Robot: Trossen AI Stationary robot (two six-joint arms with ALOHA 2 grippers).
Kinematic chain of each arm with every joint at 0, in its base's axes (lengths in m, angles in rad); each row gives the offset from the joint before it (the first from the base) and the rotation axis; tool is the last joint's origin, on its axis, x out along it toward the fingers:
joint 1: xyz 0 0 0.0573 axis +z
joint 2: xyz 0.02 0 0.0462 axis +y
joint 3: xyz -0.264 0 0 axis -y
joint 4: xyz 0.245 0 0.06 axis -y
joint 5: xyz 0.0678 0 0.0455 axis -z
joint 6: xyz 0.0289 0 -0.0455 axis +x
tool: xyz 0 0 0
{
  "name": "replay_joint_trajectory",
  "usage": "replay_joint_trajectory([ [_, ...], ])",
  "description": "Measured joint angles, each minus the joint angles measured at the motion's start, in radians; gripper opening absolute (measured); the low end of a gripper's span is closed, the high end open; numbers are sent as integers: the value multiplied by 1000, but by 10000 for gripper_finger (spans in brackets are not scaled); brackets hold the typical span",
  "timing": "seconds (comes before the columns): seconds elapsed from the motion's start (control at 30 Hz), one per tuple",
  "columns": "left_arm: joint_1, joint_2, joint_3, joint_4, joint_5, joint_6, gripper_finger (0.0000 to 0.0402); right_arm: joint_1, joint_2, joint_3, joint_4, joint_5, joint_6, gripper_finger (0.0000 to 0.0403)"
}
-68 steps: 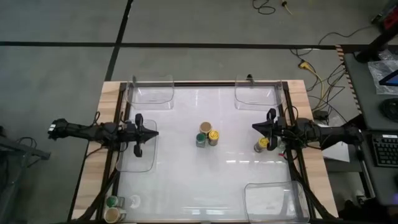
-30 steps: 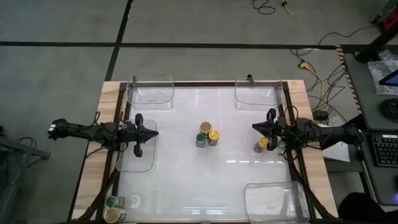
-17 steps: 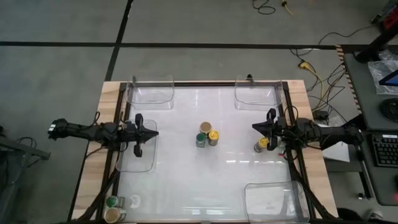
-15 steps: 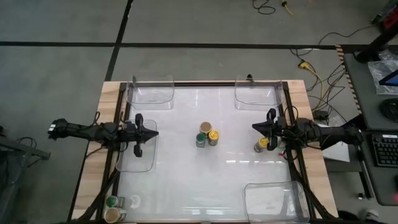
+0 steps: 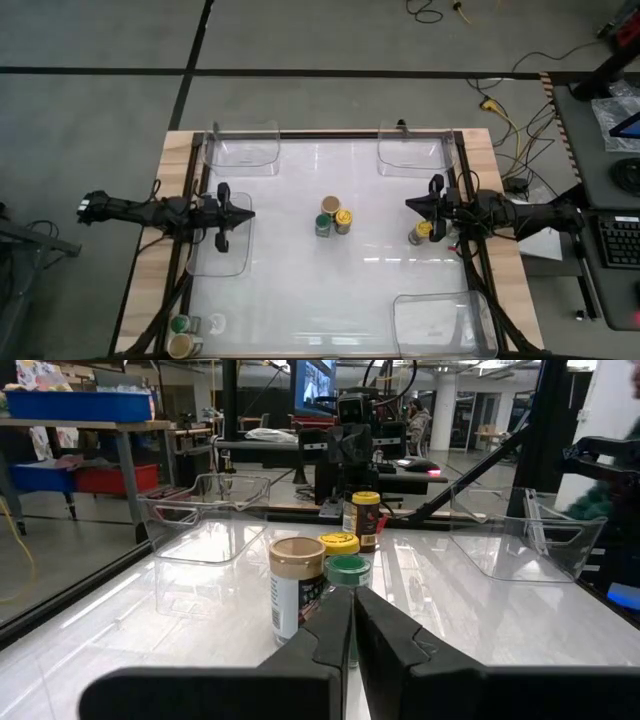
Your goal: Sort spices by type
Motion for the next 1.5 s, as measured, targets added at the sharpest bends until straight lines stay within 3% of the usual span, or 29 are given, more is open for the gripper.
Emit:
replay_joint_trajectory([
  [1.17,0,0,0,0,0,0,1,0,1,0,21,1,11,18],
  [1.33,0,0,0,0,0,0,1,0,2,0,82,-3,221,18],
  [1.5,0,0,0,0,0,0,1,5,37,0,240,-28,226,18],
])
